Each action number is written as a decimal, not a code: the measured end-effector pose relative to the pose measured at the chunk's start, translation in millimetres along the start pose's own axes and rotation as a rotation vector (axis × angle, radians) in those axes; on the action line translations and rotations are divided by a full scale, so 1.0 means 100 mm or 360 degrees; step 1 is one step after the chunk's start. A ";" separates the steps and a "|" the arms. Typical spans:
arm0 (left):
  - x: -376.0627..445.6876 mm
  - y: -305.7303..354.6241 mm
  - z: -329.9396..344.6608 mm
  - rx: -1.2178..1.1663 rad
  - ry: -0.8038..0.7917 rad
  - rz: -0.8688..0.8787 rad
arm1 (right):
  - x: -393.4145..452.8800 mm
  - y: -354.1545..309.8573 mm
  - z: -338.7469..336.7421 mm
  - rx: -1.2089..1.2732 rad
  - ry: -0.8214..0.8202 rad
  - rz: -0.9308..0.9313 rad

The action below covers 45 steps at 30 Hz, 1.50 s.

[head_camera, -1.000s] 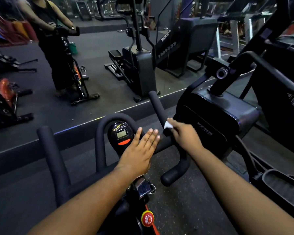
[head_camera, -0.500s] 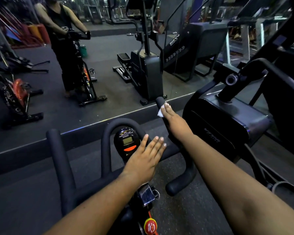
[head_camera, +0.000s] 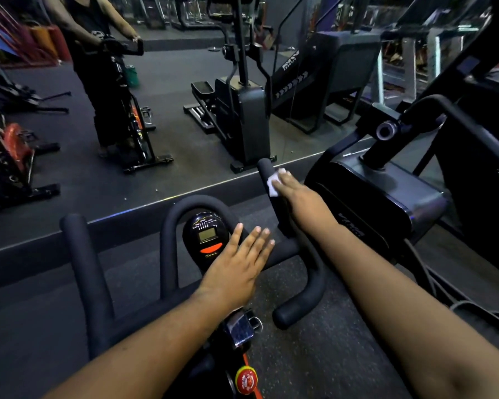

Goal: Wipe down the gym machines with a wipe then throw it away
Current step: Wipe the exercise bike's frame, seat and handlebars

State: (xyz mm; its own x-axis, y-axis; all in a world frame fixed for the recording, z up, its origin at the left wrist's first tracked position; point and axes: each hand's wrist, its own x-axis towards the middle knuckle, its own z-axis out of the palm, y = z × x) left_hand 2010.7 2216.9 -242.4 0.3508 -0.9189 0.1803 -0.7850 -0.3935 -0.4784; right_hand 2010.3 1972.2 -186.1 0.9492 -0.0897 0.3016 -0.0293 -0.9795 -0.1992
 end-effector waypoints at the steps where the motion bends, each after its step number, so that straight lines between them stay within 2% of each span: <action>1: 0.00 -0.01 -0.01 -0.0004 -0.0004 0.0001 | 0.19 -0.02 0.01 0.0017 0.0022 -0.0026; 5: -0.01 -0.01 -0.03 -0.0030 -0.0017 0.0010 | 0.55 -0.06 0.14 -0.0093 -0.0033 -0.0117; 11: 0.00 0.01 -0.01 0.0009 0.0004 0.0024 | -0.07 0.06 0.29 -0.0051 -0.0130 -0.0081; 14: 0.00 0.02 0.01 0.0049 0.0013 0.0045 | -0.60 0.00 0.36 0.0014 -0.0177 0.0079; 19: 0.00 0.02 0.03 0.0126 0.0065 0.0053 | -1.16 -0.40 0.49 0.0199 -0.0032 0.0395; 23: -0.04 0.00 0.04 0.0129 0.0148 0.0046 | -1.18 -0.73 0.50 0.0334 -0.0080 0.0286; 25: -0.07 0.00 0.05 0.0086 0.0167 0.0041 | -1.24 -0.65 0.45 0.0268 -0.0171 0.0201; 27: -0.13 -0.03 0.07 0.0056 0.0187 0.0023 | -1.27 -0.47 0.40 0.0111 -0.0201 0.0248; 31: -0.38 -0.08 0.14 0.0018 0.0142 0.0018 | -1.21 -0.70 0.33 0.0023 -0.0257 0.0449; 36: -0.84 -0.24 0.23 -0.0128 0.0130 -0.0038 | -1.26 -1.32 0.63 0.0177 -0.0171 0.0453; 40: -1.14 -0.39 0.30 -0.0244 0.0065 -0.0078 | -1.27 -1.22 0.52 0.0179 -0.0175 0.0366; 43: -1.30 -0.51 0.33 -0.0332 -0.0024 -0.0111 | -1.27 -1.18 0.47 -0.0022 -0.0171 0.0452; 45: -1.38 -0.56 0.35 -0.0384 -0.0065 -0.0139 | -1.30 -1.41 0.53 0.0094 -0.0106 0.0546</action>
State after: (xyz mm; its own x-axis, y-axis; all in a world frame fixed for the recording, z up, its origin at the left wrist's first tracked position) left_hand 2024.6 2366.5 -270.2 0.4390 -0.8813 0.1748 -0.8483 -0.4707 -0.2427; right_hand 1908.2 2131.6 -246.9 0.9056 -0.3981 0.1465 -0.3340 -0.8821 -0.3323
